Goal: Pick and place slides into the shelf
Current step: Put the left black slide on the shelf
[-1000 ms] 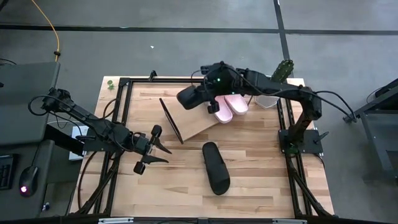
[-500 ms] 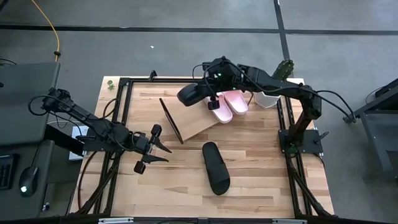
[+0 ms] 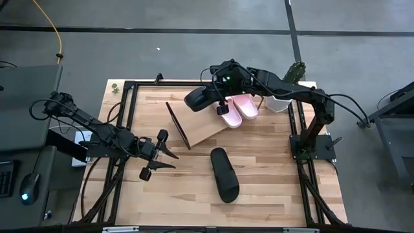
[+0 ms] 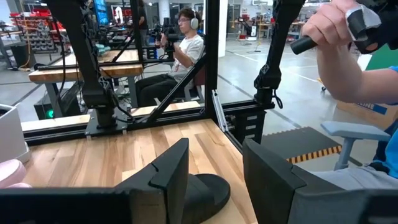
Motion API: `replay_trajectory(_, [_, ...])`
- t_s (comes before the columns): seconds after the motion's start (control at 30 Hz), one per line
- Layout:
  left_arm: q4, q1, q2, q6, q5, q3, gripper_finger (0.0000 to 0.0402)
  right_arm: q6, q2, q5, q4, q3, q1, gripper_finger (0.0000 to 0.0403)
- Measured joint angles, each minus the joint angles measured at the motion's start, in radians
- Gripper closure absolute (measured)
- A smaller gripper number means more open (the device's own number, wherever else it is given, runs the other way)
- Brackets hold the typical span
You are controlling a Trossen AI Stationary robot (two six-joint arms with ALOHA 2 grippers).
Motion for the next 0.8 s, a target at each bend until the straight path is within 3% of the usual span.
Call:
replay_trajectory(0.3, [-0.023, 0.000, 0.000, -0.002, 0.000, 0.000, 0.0268, -0.047, -0.001, 0.085, 0.035, -0.024, 0.055, 0.0403])
replay_trajectory(0.6, [-0.027, 0.000, 0.001, -0.009, 0.000, 0.000, 0.0268, -0.067, -0.018, 0.133, 0.177, -0.223, 0.047, 0.0403])
replay_trajectory(0.8, [-0.030, 0.000, 0.001, -0.009, 0.000, 0.000, 0.0268, -0.092, -0.107, 0.167, 0.363, -0.403, 0.046, 0.0403])
